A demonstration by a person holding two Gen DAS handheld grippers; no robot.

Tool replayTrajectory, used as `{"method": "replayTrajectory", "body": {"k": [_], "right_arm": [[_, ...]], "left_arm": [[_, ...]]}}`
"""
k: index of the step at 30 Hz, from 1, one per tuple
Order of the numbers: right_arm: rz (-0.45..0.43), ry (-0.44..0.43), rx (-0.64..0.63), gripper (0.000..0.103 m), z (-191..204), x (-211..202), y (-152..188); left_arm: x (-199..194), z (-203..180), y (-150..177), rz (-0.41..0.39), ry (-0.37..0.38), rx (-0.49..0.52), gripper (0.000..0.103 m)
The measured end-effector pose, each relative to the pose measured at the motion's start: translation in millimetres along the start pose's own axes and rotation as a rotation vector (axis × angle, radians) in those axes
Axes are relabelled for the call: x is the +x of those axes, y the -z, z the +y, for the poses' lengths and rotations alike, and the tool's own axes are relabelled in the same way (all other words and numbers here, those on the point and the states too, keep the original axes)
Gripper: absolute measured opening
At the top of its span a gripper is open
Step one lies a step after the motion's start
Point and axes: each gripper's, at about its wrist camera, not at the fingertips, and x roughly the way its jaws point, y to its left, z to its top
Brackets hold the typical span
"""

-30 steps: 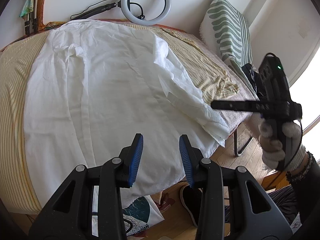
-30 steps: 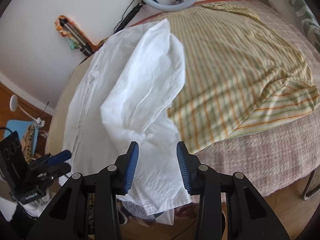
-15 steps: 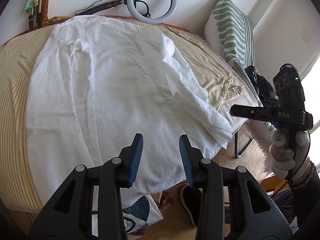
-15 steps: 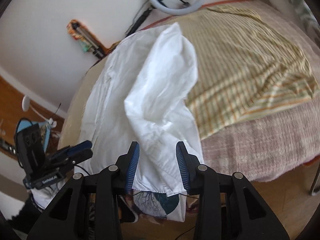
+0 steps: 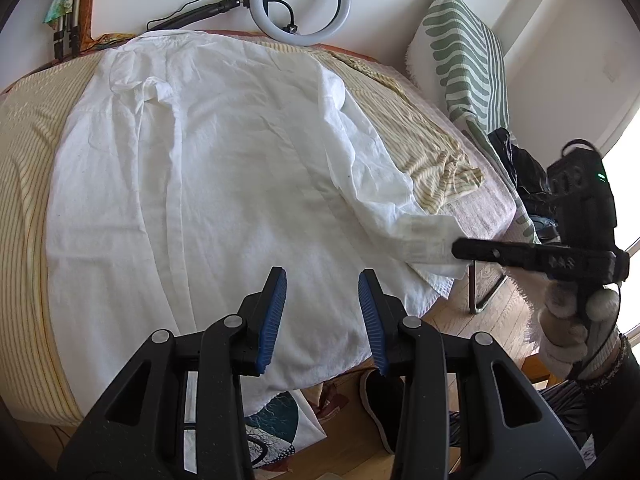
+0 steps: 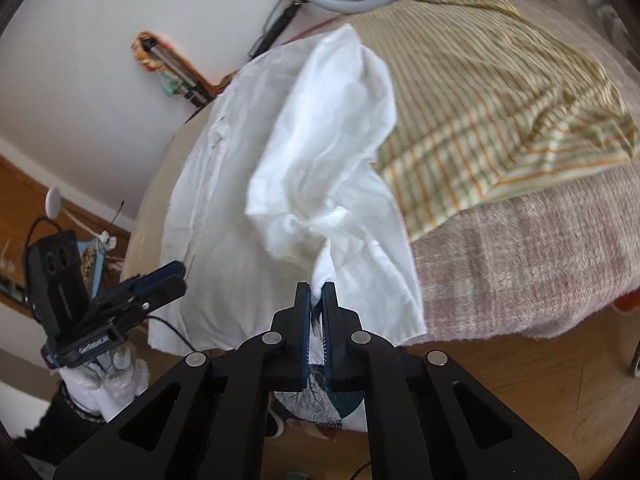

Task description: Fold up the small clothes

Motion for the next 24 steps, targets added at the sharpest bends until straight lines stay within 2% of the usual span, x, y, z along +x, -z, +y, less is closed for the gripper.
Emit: {"method": "replayTrajectory", "body": {"k": [4, 7, 11, 13, 16, 17, 19, 21, 23, 24], "right_arm": [[0.081, -0.142, -0.206, 0.008, 48, 10, 17], [0.127, -0.144, -0.304, 0.011, 72, 17, 25], [0.087, -0.093, -0.307, 0.012, 69, 8, 10], [0.049, -0.051, -0.274, 0.012, 59, 2, -11], [-0.001, -0.019, -0.232, 0.015, 44, -8, -59], [-0.013, -0.003, -0.239, 0.02, 43, -8, -75], [-0.034, 0.052, -0.277, 0.05, 47, -4, -109], [-0.048, 0.107, -0.297, 0.052, 46, 4, -143], [-0.023, 0.117, -0.274, 0.052, 40, 21, -177], [-0.002, 0.131, -0.267, 0.052, 38, 32, -191]], "left_arm": [[-3, 9, -3, -0.009, 0.011, -0.042, 0.038], [-6, 15, -4, -0.012, 0.03, -0.073, 0.038], [-5, 14, 1, 0.004, 0.108, -0.118, 0.038], [0, 8, 5, 0.01, 0.109, -0.114, 0.044], [13, -2, 8, 0.026, 0.106, -0.094, 0.044], [17, -5, 10, 0.023, 0.096, -0.09, 0.044], [24, -8, 13, 0.016, 0.063, -0.073, 0.044], [31, -11, 17, 0.013, 0.049, -0.062, 0.044], [37, -13, 21, 0.009, 0.046, -0.069, 0.042], [39, -14, 23, 0.003, 0.038, -0.075, 0.036]]}}
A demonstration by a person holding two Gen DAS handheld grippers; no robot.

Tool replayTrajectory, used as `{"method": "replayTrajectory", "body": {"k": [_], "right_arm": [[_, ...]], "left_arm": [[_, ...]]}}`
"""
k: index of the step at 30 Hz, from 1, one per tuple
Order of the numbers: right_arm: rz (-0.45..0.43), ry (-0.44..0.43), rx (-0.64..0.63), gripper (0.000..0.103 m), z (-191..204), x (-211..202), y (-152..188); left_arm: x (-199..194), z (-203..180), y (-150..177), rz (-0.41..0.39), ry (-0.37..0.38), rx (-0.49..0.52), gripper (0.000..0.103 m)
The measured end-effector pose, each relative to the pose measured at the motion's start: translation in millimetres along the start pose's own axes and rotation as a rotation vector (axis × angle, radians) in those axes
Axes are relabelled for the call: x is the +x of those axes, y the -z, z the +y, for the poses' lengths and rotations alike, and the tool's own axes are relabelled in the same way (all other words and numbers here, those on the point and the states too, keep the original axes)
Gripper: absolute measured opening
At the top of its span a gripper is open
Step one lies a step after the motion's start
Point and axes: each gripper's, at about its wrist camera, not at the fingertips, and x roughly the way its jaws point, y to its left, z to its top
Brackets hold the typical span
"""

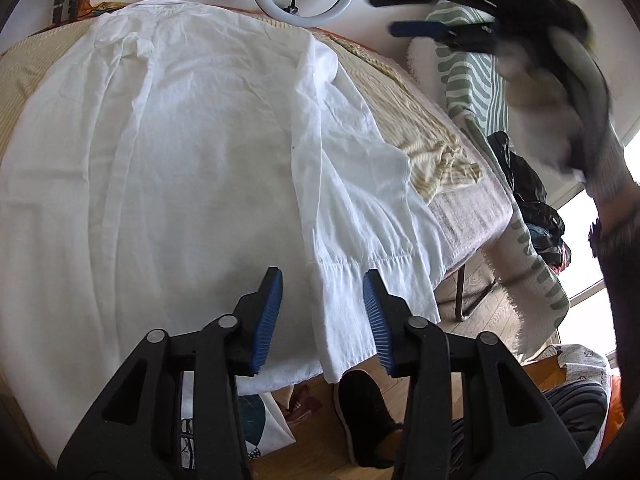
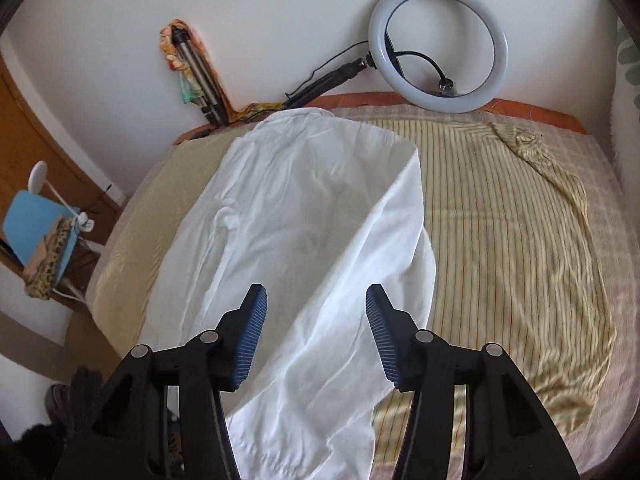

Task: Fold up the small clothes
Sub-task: 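Grasp the shirt side edge with the left gripper and lift it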

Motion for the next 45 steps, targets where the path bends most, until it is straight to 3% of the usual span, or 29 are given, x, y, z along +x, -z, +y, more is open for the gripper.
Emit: {"method": "replayTrajectory", "body": {"k": [1, 3, 7, 9, 10, 12, 14, 16, 18, 20, 22, 24, 26, 30, 31, 32, 35, 40, 45], "right_arm": [[0.021, 0.037, 0.006, 0.052, -4, 14, -13], [0.066, 0.102, 0.014, 0.052, -19, 41, -31], [0.129, 0.16, 0.036, 0.046, -42, 91, -55], [0.142, 0.149, 0.046, 0.019, -48, 109, -62], [0.155, 0.162, 0.045, 0.0, -50, 117, -63], [0.144, 0.217, 0.001, 0.0, -45, 123, -65], [0.111, 0.262, -0.067, 0.0, -35, 119, -72], [0.059, 0.237, -0.112, 0.0, -23, 108, -84], [0.042, 0.216, -0.145, 0.0, -11, 108, -93], [0.029, 0.249, -0.189, 0.0, 0, 112, -96], [0.023, 0.209, -0.174, 0.002, -4, 110, -91], [0.041, 0.219, -0.093, 0.015, -22, 110, -84], [0.061, 0.265, -0.022, 0.036, -39, 108, -80], [0.095, 0.276, 0.035, 0.035, -57, 117, -77], [0.111, 0.269, 0.031, 0.024, -57, 123, -77], [0.13, 0.273, 0.018, 0.0, -56, 130, -76], [0.107, 0.324, -0.054, 0.0, -42, 139, -73], [0.017, 0.265, -0.194, 0.0, 6, 126, -88], [0.063, 0.23, -0.293, 0.0, 35, 176, -89]], "left_arm": [[2, -1, 2, -0.004, -0.009, -0.003, 0.024], [7, 1, 5, -0.024, -0.037, -0.014, 0.012], [11, 9, 1, -0.037, 0.0, -0.073, 0.004], [12, 12, 1, -0.04, 0.016, -0.101, 0.003], [12, 14, 0, -0.04, 0.023, -0.112, 0.003], [11, 18, 0, -0.038, 0.049, -0.153, 0.002], [9, 27, 0, -0.029, 0.131, -0.264, 0.002], [10, 37, 2, -0.024, 0.237, -0.385, 0.002], [10, 44, 4, -0.026, 0.231, -0.413, 0.001], [11, 45, 5, -0.03, 0.187, -0.365, 0.002], [10, 44, 6, -0.038, 0.172, -0.336, 0.002], [9, 38, 5, -0.051, 0.15, -0.301, 0.002], [9, 31, 5, -0.062, 0.119, -0.253, 0.002], [9, 34, 4, -0.057, 0.125, -0.248, 0.002], [9, 35, 3, -0.056, 0.13, -0.252, 0.002], [8, 35, 4, -0.056, 0.131, -0.252, 0.002], [5, 35, 8, -0.059, 0.129, -0.248, 0.001], [6, 41, 11, -0.045, 0.177, -0.32, 0.001], [7, 42, 11, -0.05, 0.15, -0.315, 0.001]]}}
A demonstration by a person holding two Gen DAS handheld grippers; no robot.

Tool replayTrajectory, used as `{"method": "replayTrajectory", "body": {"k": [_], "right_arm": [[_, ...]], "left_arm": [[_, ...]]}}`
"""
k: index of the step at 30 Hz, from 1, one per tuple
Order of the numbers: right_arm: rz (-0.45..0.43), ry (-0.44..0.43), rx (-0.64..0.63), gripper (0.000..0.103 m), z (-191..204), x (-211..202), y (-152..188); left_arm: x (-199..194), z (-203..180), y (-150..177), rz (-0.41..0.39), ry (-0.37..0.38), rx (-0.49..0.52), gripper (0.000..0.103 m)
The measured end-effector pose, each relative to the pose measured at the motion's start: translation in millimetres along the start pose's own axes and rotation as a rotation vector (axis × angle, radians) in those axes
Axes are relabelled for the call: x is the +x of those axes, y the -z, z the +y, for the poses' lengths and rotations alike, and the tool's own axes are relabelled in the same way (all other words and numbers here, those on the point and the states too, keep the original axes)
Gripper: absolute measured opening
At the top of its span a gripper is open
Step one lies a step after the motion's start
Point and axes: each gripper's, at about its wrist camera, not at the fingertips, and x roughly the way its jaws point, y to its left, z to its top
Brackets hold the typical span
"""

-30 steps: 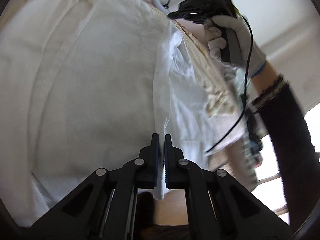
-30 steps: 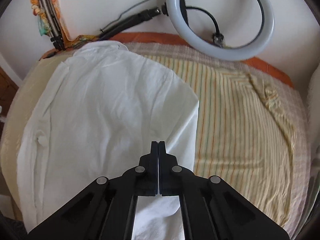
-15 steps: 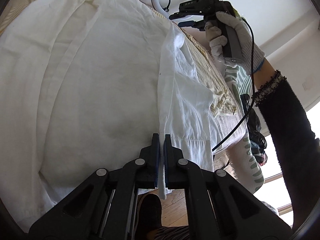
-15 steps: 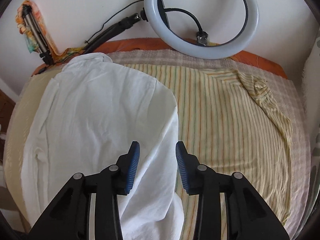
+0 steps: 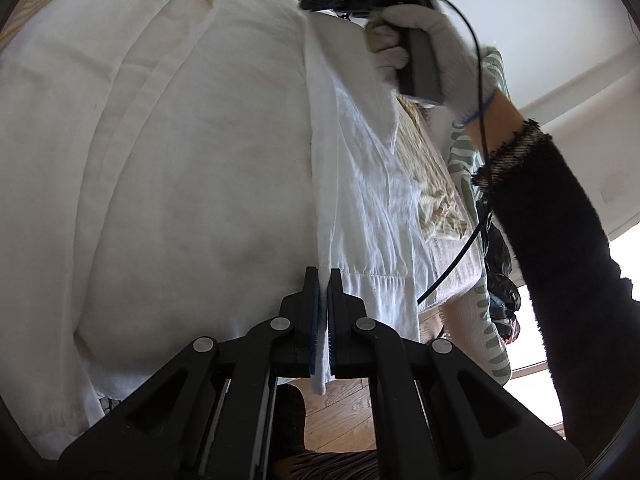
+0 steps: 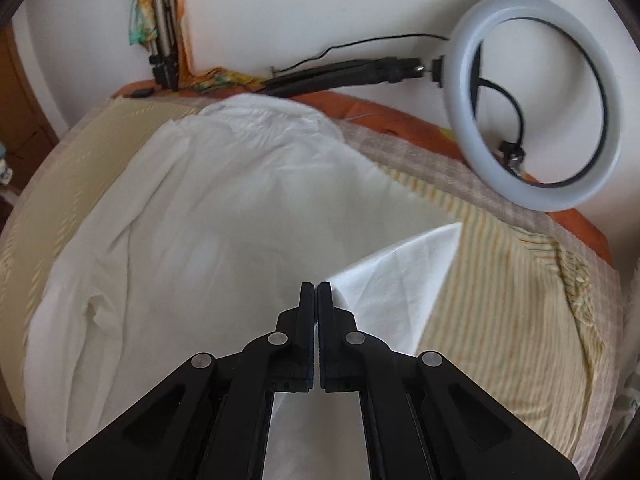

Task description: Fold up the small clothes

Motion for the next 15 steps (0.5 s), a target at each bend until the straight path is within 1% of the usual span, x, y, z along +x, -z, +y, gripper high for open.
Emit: {"method": "replayTrajectory", "body": {"k": [1, 3, 5, 6, 7, 9, 11, 13, 15], "right_arm": [[0.011, -0.008, -0.011, 0.001, 5, 9, 1], [0.028, -0.017, -0.009, 0.002, 7, 18, 5], [0.037, -0.048, 0.027, 0.012, 0, 12, 7], [0.024, -0.065, 0.057, 0.014, -7, 2, 10], [0.003, -0.076, 0.074, 0.017, -12, -12, 13], [-0.047, -0.075, 0.101, 0.017, -27, -46, 24], [-0.086, -0.104, 0.151, 0.023, -43, -80, 41], [-0.109, -0.129, 0.204, 0.024, -56, -112, 68], [-0.119, -0.147, 0.252, 0.024, -64, -139, 105]], "left_arm": [[0, -2, 1, -0.002, -0.008, 0.009, 0.001], [-1, -9, 3, -0.009, -0.038, 0.063, 0.001], [-4, -13, 5, -0.014, -0.053, 0.084, 0.001], [-6, -13, 5, -0.017, -0.058, 0.085, 0.002], [-8, -14, 6, -0.019, -0.072, 0.087, 0.005], [-15, -15, 6, -0.038, -0.093, 0.098, 0.006], [-26, -17, 8, -0.066, -0.112, 0.118, 0.006], [-39, -24, 11, -0.099, -0.129, 0.143, 0.006], [-47, -32, 15, -0.122, -0.131, 0.177, 0.006]]}}
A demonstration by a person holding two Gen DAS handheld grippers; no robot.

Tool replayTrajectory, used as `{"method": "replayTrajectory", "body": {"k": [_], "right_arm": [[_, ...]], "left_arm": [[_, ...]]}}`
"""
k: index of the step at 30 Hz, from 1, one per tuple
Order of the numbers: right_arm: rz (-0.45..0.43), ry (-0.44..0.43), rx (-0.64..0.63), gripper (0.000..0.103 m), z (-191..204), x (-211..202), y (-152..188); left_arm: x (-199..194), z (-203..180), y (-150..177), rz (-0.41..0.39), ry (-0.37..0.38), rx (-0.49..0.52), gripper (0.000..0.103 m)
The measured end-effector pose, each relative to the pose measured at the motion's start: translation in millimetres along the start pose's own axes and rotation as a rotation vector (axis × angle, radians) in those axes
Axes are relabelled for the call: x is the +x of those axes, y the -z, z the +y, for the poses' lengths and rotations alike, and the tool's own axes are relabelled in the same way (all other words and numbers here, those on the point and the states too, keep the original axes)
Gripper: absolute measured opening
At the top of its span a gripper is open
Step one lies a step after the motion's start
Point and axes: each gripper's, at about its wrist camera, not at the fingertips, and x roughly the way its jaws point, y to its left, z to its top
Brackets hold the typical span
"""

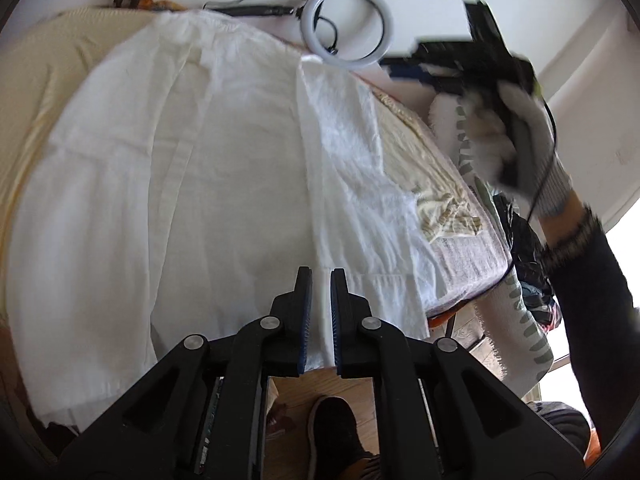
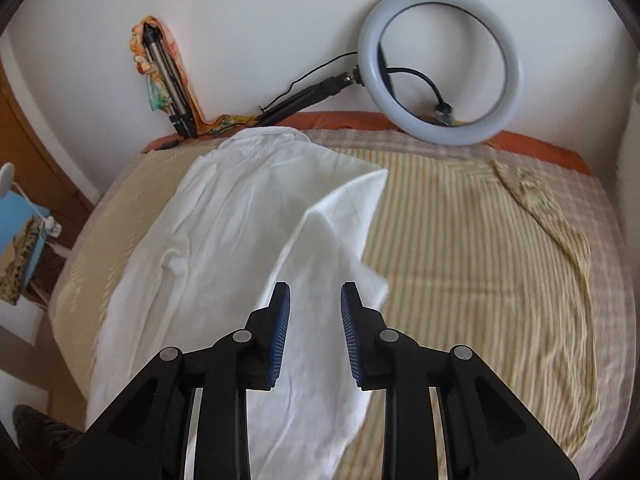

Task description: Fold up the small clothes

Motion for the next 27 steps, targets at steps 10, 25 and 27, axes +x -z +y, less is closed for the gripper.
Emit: {"method": "replayTrajectory", "body": {"k": [10, 25, 27], "right_arm": [[-0.025, -0.006, 0.266, 0.024, -30, -116, 152], [-0.204, -0.023, 0.465, 0.038, -66, -181, 209], [-0.192, -0.029, 0.442, 0.038, -66, -175, 208]], "left_arm": [[20, -86, 25, -0.005, 0.028, 0.25, 0.039], [123, -156, 48, 0.043, -0.181, 0.64, 0.058], [121, -153, 47, 0.043, -0.17, 0.638, 0.056]]}}
